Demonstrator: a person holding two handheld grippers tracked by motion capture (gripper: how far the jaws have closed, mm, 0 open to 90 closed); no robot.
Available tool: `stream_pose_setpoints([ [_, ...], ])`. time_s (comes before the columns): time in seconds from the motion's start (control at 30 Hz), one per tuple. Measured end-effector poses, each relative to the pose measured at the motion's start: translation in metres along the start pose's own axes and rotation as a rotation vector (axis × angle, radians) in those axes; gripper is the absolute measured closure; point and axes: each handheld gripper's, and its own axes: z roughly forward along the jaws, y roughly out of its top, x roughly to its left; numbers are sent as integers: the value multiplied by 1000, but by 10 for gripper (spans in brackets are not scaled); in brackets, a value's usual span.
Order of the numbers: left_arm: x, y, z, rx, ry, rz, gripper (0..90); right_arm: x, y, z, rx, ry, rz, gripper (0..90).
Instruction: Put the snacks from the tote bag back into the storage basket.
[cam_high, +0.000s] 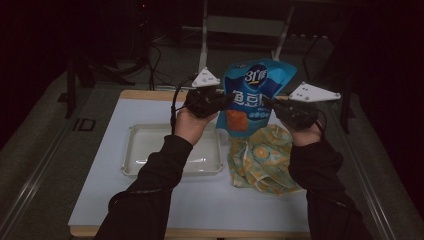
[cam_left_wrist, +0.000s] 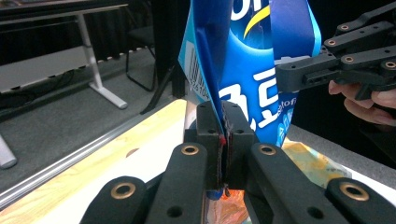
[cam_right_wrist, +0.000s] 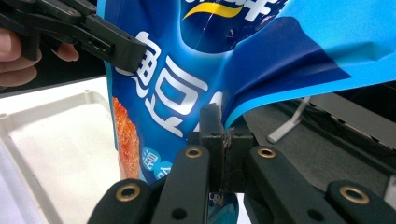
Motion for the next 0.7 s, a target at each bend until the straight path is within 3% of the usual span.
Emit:
stream_pose_setpoints([
  [0.47, 10, -8, -34, -7, 41, -13, 890, 24, 17, 21, -11, 50, -26, 893],
  [0.5, 12, -11, -45, -5, 54, -15, 890, 30, 20, 25, -13, 60, -33, 893],
  [0.7, 16, -17, -61, -2, 71, -19, 890, 42, 25, 34, -15, 85, -44, 893],
])
